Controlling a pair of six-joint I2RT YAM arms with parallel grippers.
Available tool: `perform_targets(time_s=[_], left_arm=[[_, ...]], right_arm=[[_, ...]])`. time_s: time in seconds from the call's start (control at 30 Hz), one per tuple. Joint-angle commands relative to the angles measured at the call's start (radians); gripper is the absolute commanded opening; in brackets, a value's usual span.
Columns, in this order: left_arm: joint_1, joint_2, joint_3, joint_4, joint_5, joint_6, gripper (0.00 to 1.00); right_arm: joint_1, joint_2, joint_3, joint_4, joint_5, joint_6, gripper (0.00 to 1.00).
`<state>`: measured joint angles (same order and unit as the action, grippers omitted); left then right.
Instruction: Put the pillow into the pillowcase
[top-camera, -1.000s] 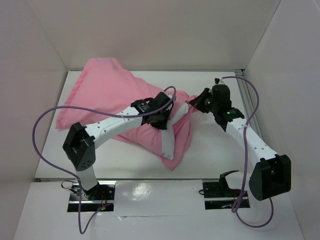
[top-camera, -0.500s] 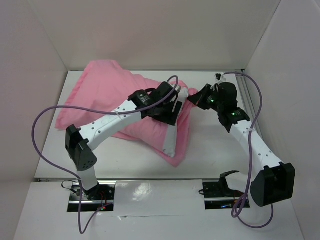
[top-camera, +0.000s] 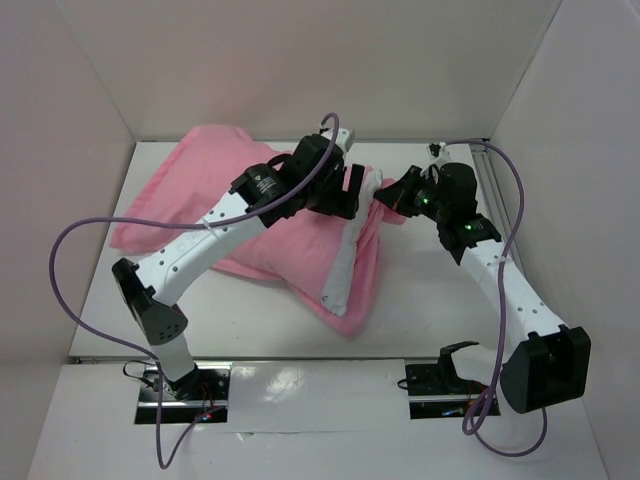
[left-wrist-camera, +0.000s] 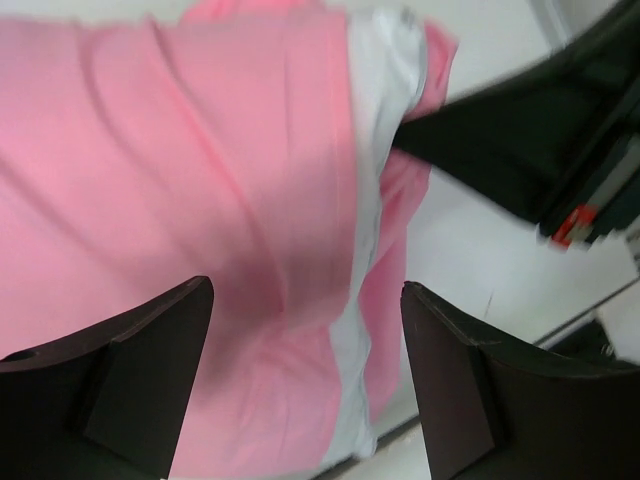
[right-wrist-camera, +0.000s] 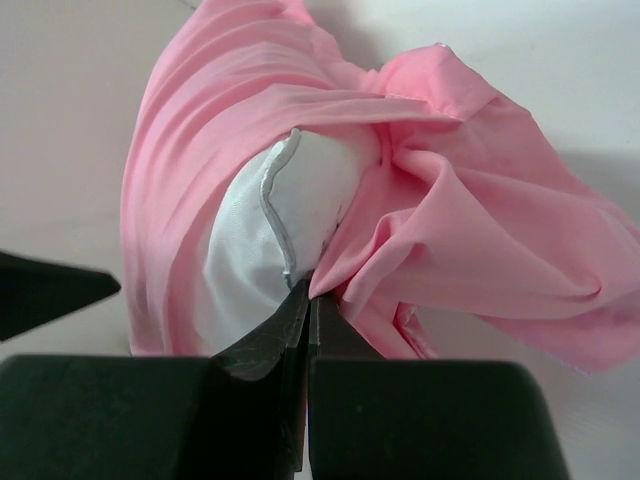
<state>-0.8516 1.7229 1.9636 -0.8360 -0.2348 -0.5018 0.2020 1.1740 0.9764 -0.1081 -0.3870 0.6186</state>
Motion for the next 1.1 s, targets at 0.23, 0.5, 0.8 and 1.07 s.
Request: perform_targets(time_s=[0.23,0.5,0.8,1.07], left_arm=[[0.017,0.202,0.181,0.161,-0.118,-0.006,0.89],[0.029,0.282,0.083,0.144,-0.071,-0.027,0.00],[0.029,0.179,-0.193,0.149,0.165,0.143,0.00],[-0.004,0.230,-0.306,0.107,0.373,0.264,0.00]], right_arm=[[-0.012,-0.057,0.055,0.091,-0.047,-0.011,0.00],[-0.021,-0.066,0.064,0.059,-0.047,-0.020,0.00],[-0.078,-0.047,0.064,0.107,0.005,0.043,0.00],[-0.107,0.032,0.154,0.248,-0.018,0.093,0.00]])
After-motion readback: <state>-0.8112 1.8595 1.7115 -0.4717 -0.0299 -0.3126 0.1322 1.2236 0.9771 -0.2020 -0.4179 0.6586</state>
